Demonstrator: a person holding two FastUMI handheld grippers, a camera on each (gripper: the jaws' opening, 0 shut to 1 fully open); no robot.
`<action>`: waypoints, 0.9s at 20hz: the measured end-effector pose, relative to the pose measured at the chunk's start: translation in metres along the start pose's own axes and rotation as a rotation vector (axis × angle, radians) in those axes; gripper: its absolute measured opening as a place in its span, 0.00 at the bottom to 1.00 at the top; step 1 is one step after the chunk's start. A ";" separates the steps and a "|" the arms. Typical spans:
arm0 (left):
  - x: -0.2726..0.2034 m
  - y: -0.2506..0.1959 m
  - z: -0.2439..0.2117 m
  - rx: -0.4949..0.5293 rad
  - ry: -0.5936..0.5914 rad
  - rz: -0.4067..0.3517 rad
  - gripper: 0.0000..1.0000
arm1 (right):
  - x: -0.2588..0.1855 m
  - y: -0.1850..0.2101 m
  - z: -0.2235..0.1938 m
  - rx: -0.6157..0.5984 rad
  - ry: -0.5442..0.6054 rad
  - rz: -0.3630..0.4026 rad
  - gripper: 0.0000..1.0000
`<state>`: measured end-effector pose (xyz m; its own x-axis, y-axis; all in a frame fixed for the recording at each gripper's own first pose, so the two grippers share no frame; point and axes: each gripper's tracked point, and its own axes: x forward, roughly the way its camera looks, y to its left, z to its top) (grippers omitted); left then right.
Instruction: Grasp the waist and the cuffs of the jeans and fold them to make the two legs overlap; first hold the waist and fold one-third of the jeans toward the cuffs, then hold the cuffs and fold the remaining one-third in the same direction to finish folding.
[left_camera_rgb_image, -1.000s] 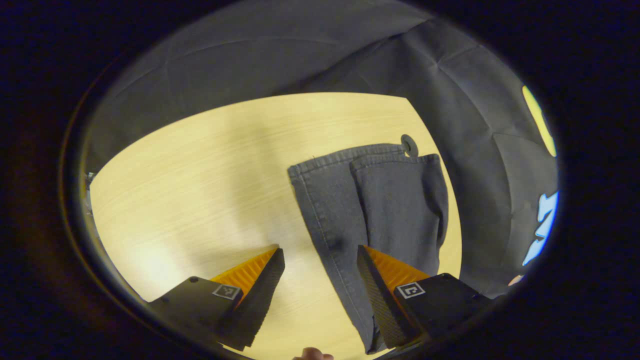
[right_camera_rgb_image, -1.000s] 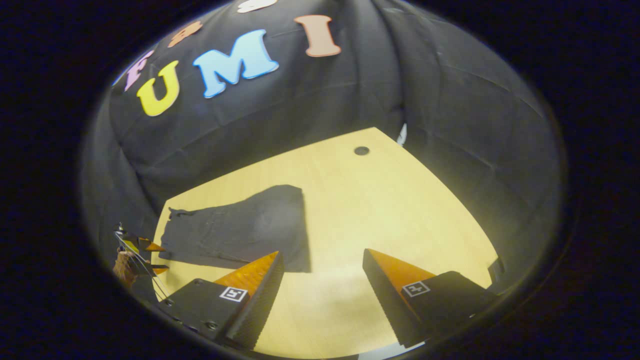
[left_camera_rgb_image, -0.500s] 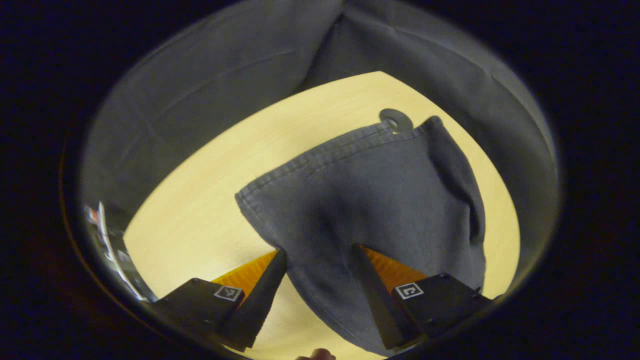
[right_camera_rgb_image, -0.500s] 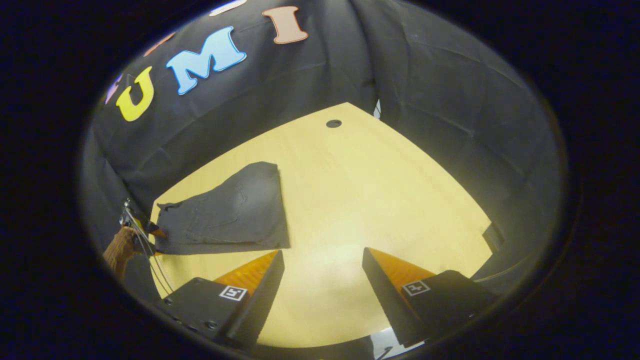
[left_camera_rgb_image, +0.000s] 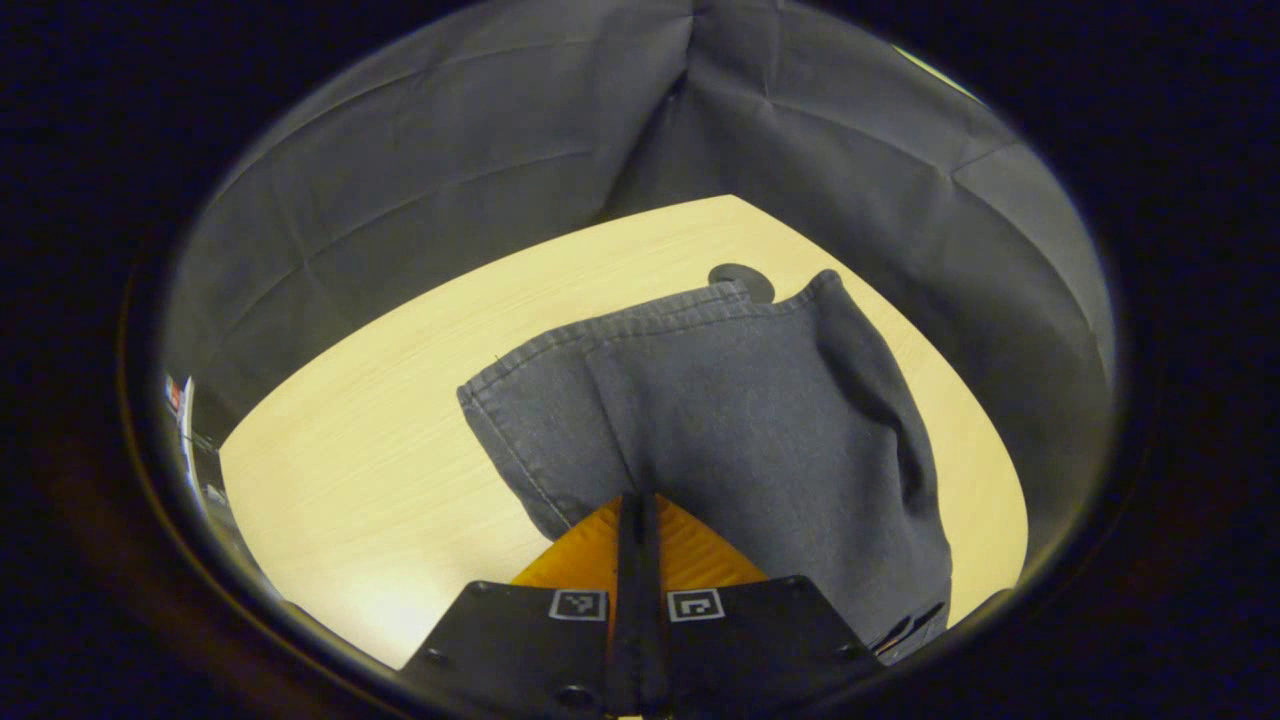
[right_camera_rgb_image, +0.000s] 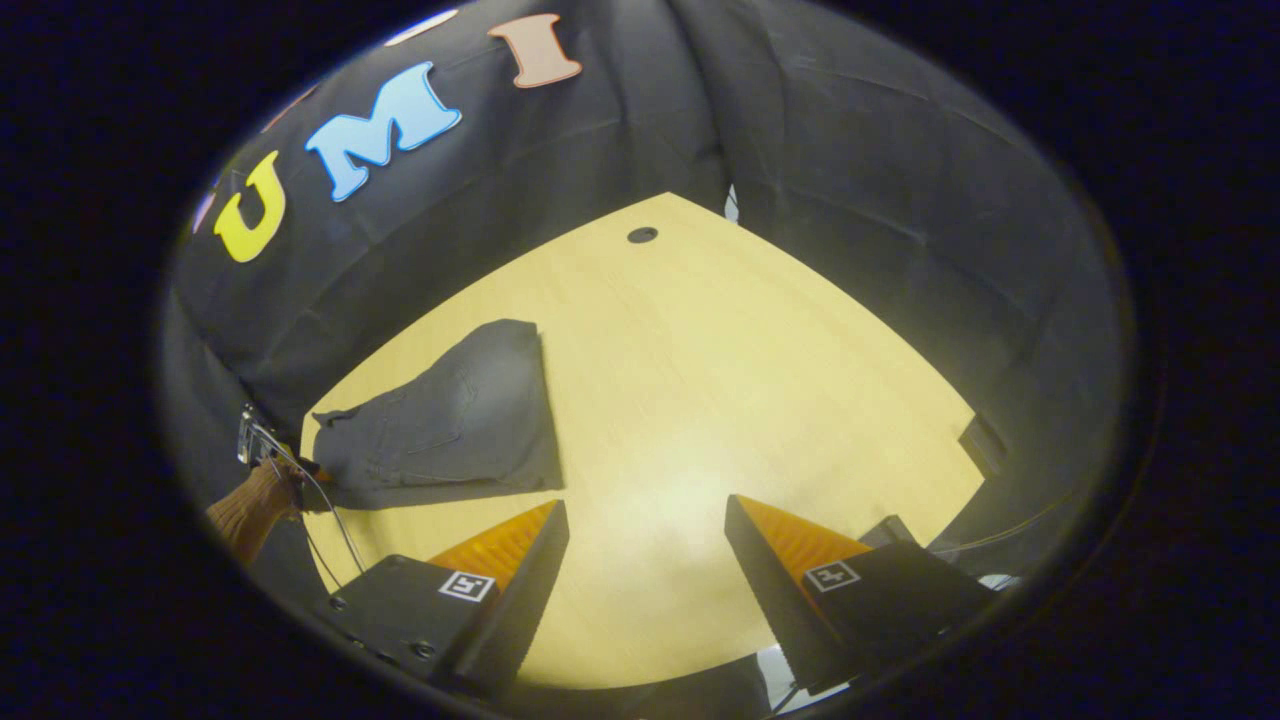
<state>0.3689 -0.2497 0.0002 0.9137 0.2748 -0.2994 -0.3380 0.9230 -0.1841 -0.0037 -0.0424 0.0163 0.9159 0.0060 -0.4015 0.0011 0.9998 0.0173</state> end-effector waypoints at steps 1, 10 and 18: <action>-0.002 0.002 -0.001 0.018 -0.006 0.008 0.08 | -0.002 -0.003 0.001 0.003 -0.003 -0.004 0.96; -0.004 -0.017 0.021 0.176 -0.160 -0.068 0.08 | -0.006 -0.017 0.000 0.029 0.001 -0.017 0.95; 0.009 0.037 0.004 -0.226 -0.005 0.135 0.53 | -0.004 -0.020 -0.022 0.038 0.035 -0.027 0.95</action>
<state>0.3660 -0.2122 -0.0055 0.8576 0.3936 -0.3310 -0.4986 0.7940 -0.3477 -0.0168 -0.0616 -0.0028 0.9008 -0.0199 -0.4338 0.0416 0.9983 0.0405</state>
